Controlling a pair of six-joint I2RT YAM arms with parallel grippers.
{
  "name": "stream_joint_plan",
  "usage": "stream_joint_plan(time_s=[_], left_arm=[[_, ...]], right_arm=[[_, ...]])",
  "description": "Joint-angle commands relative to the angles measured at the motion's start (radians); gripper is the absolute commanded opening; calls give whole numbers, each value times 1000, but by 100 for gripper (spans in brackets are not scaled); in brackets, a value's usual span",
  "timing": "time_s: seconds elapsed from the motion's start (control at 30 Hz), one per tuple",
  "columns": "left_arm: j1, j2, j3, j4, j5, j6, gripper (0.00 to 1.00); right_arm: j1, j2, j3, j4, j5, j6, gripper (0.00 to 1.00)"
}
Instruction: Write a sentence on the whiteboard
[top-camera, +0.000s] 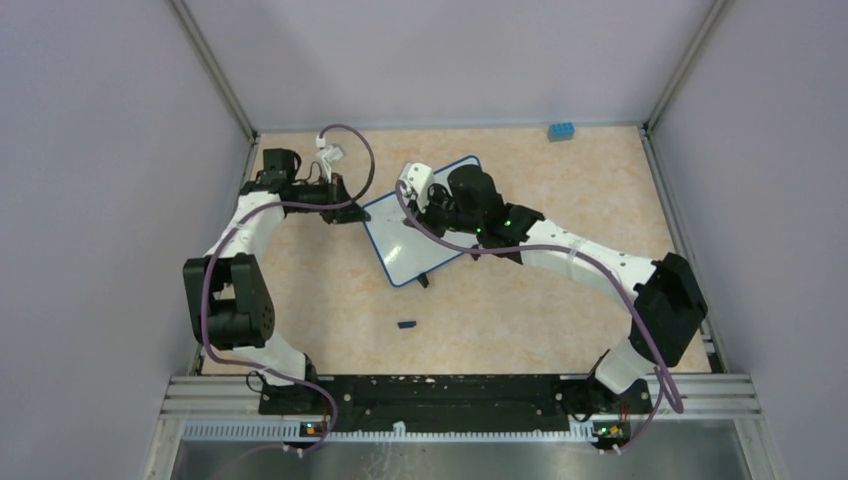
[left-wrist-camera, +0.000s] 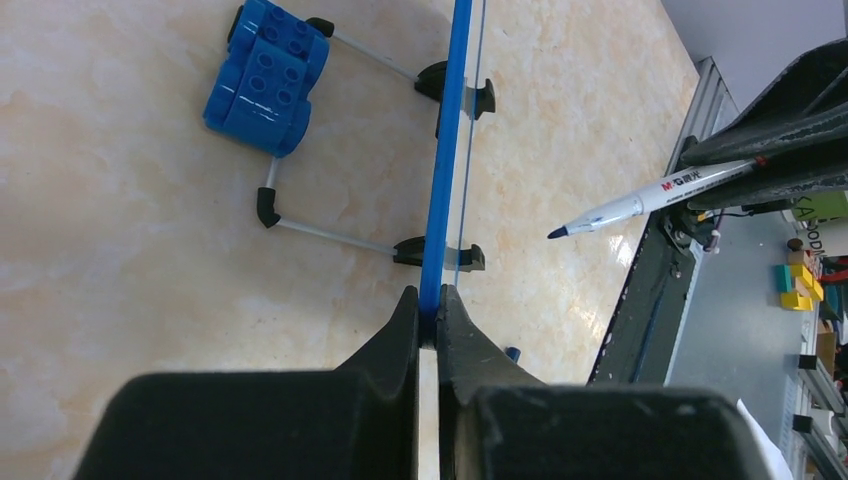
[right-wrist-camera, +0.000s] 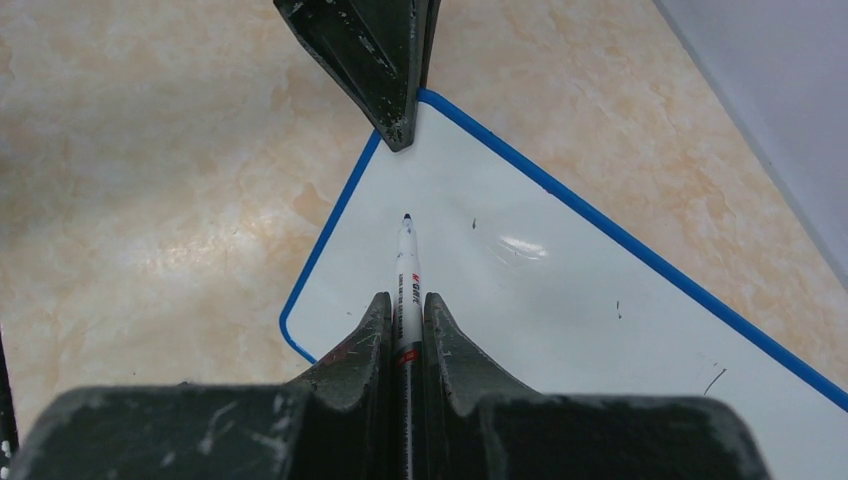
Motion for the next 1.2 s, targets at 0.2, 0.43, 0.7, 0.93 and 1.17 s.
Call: stream_joint_plan(time_s=[0.2,0.43,0.7,0.93,1.17], left_arm=[[3,97,93,-60,35,107,0],[-21,116,104,-92,49,170,0],[-74,122,127,-126,36,200,0],[-133,138,124,-141,33,198,0],[-116,116,168,-250,44,249,0]], right_arm=[[3,12,71,-30,-17,7,0],[3,3,82,-81,-27,5,0],[1,-37,60,-114,-43,14,0],[2,-62,63,-143,-78,26,0],[1,-76,53,-145,-97,44,0]])
